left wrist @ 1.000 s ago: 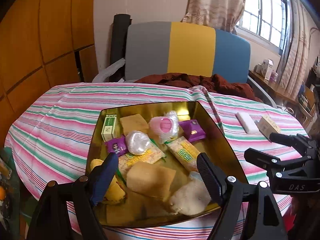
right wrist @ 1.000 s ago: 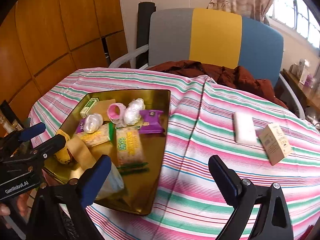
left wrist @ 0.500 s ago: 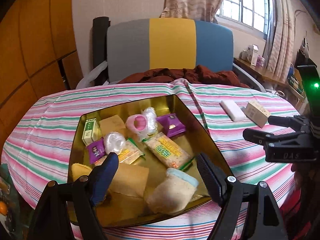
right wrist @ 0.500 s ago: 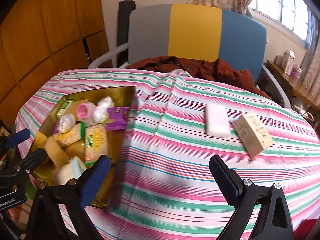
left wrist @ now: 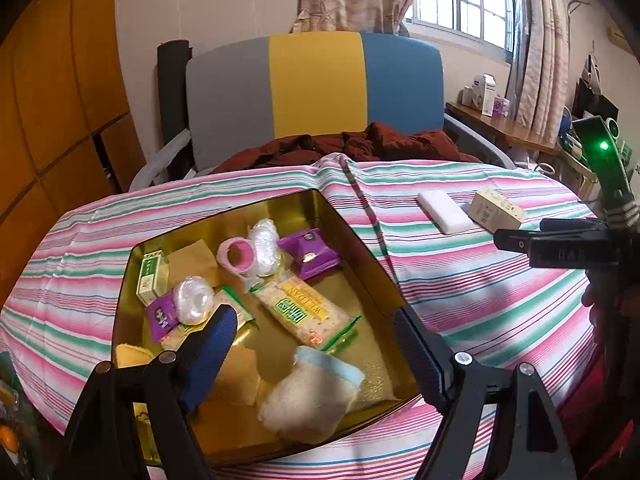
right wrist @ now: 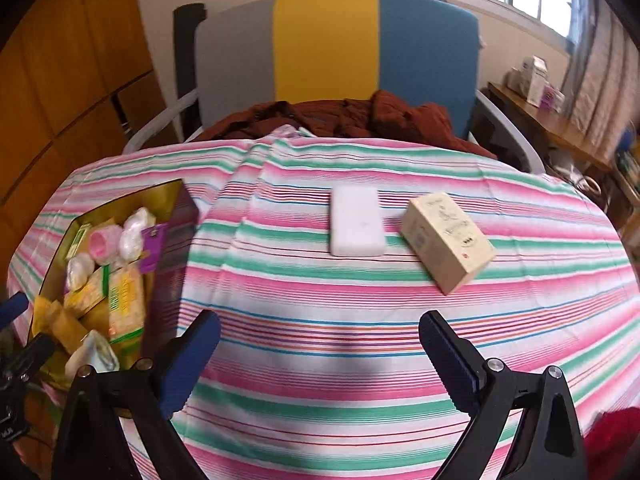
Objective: Organize objects
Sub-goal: 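Move both tools back toward the white block and cream tea box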
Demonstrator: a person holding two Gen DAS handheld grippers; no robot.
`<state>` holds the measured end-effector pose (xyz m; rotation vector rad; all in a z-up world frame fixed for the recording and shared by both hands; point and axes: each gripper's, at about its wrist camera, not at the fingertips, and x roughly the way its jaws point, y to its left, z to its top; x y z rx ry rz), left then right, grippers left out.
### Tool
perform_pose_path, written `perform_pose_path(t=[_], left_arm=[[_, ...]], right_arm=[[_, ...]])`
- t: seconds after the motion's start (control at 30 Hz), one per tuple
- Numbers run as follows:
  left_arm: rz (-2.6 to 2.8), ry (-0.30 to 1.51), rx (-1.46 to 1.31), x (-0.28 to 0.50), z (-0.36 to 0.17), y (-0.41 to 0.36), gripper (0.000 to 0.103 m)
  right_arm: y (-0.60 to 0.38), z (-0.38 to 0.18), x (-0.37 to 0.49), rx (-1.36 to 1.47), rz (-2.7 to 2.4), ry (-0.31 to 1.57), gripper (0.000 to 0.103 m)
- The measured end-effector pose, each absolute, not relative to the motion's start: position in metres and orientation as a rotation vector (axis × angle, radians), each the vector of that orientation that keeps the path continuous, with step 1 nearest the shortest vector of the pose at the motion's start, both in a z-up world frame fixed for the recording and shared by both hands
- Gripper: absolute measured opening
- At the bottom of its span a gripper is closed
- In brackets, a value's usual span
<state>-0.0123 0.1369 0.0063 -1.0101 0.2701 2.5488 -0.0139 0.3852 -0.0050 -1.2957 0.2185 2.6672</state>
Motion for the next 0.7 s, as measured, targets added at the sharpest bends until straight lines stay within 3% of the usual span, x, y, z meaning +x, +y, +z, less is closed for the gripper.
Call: perform_pose_path(t=[0.3, 0.7], left_arm=[[2.464, 0.245, -1.018, -0.008, 0.001, 0.151, 0.082], [2.384, 0.214, -1.023, -0.007, -0.001, 0.161, 0.082]], right_arm=[[0.418, -0.014, -0.02, -1.33, 2.557, 0.208, 0.103], [0.501, -0.028, -0.017, -1.319, 2.339, 0.472, 0.103]])
